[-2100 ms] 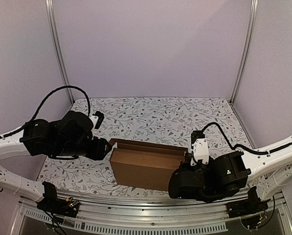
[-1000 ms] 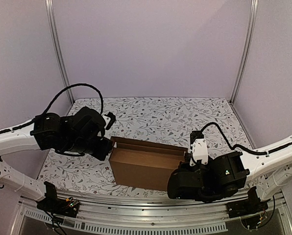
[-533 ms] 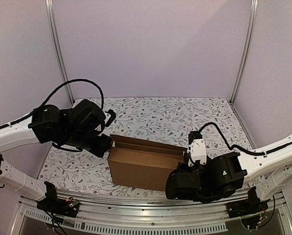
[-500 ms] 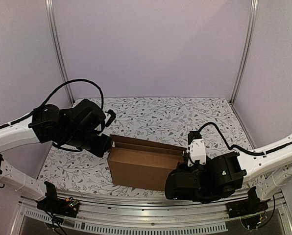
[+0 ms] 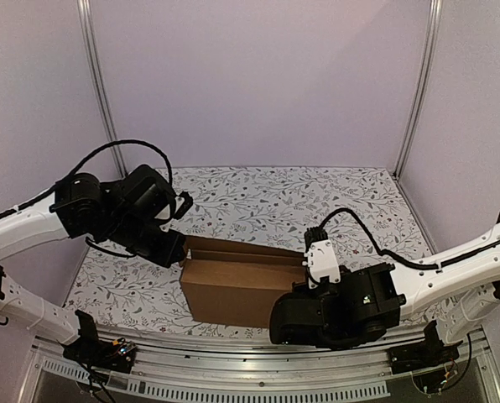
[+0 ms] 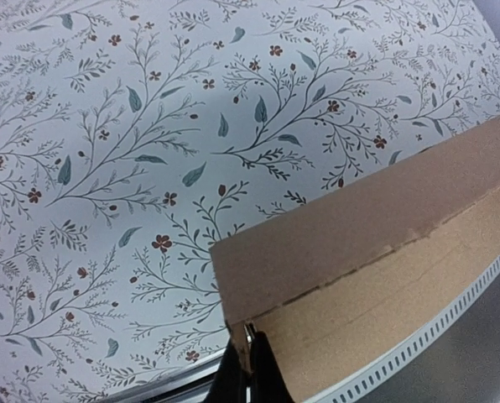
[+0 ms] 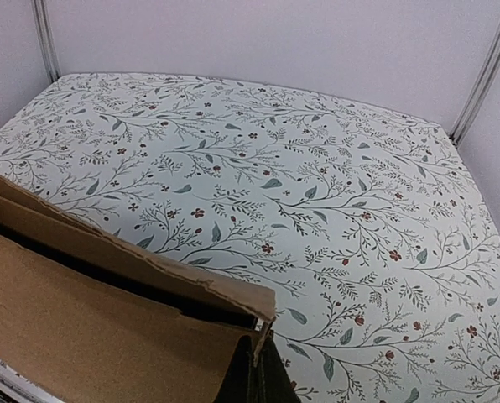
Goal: Fold the paper box
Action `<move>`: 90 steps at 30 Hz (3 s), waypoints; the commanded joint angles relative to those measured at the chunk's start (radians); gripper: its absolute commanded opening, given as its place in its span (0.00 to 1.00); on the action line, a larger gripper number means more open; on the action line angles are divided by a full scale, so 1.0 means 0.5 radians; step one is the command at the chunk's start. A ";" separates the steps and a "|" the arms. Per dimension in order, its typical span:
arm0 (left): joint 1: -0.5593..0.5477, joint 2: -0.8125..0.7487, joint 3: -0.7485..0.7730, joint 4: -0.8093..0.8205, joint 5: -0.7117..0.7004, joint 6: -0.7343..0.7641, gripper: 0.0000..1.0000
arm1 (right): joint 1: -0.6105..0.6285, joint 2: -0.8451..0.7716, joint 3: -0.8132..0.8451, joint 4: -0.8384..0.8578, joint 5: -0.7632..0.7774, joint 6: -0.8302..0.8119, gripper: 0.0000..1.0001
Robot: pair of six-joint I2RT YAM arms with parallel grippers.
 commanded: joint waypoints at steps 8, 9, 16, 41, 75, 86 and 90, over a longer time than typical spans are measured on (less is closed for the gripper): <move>0.060 0.047 0.149 0.112 0.526 0.044 0.00 | 0.033 0.205 -0.010 0.075 -0.501 -0.139 0.00; 0.067 0.050 0.156 0.104 0.546 0.048 0.00 | 0.033 0.209 -0.007 0.074 -0.501 -0.142 0.00; 0.111 0.049 0.187 0.054 0.621 0.058 0.00 | 0.034 0.246 0.019 0.072 -0.508 -0.178 0.00; 0.157 -0.070 0.029 -0.043 0.625 0.005 0.00 | 0.034 0.275 0.024 0.060 -0.513 -0.165 0.00; 0.158 -0.245 -0.189 -0.144 0.624 -0.123 0.00 | 0.034 0.281 0.034 0.025 -0.488 -0.121 0.00; 0.158 -0.277 -0.210 -0.178 0.612 -0.136 0.00 | 0.036 0.289 0.044 0.016 -0.484 -0.121 0.00; 0.158 -0.286 -0.213 -0.181 0.609 -0.142 0.00 | 0.034 0.290 0.043 0.016 -0.482 -0.119 0.00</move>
